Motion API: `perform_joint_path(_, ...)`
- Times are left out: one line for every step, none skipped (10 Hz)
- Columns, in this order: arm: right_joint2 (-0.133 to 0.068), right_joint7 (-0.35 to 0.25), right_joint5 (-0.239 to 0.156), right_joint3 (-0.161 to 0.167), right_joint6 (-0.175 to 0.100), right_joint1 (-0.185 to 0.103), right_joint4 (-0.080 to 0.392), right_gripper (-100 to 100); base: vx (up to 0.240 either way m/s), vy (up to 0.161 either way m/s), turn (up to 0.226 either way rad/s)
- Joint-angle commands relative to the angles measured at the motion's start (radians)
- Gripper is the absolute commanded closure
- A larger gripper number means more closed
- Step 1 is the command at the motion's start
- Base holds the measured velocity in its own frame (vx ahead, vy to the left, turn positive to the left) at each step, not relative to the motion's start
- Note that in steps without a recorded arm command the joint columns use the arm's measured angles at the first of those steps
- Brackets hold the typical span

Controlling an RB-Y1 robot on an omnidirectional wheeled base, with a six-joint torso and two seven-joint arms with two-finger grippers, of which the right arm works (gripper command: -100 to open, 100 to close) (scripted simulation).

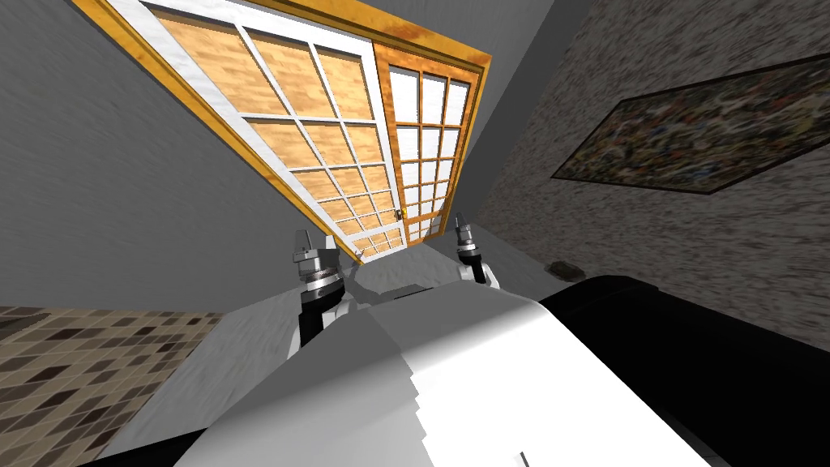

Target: Pull the door open

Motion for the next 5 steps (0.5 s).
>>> perform_joint_path(-0.007, 0.018, 0.008, -0.009, -0.013, -0.002, 0.029, -100, 0.09, 0.021, 0.012)
perform_joint_path(-0.01, 0.031, 0.015, -0.013, -0.019, -0.007, 0.05, -100, 0.105, 0.025, 0.013)
perform_joint_path(-0.013, 0.044, 0.022, -0.017, -0.025, -0.012, 0.071, -100, 0.084, 0.027, 0.018)
perform_joint_path(-0.016, 0.057, 0.029, -0.022, -0.031, -0.017, 0.092, -100, 0.095, 0.034, 0.012)
perform_joint_path(-0.019, 0.07, 0.035, -0.026, -0.037, -0.021, 0.112, -100, 0.1, 0.025, 0.009)
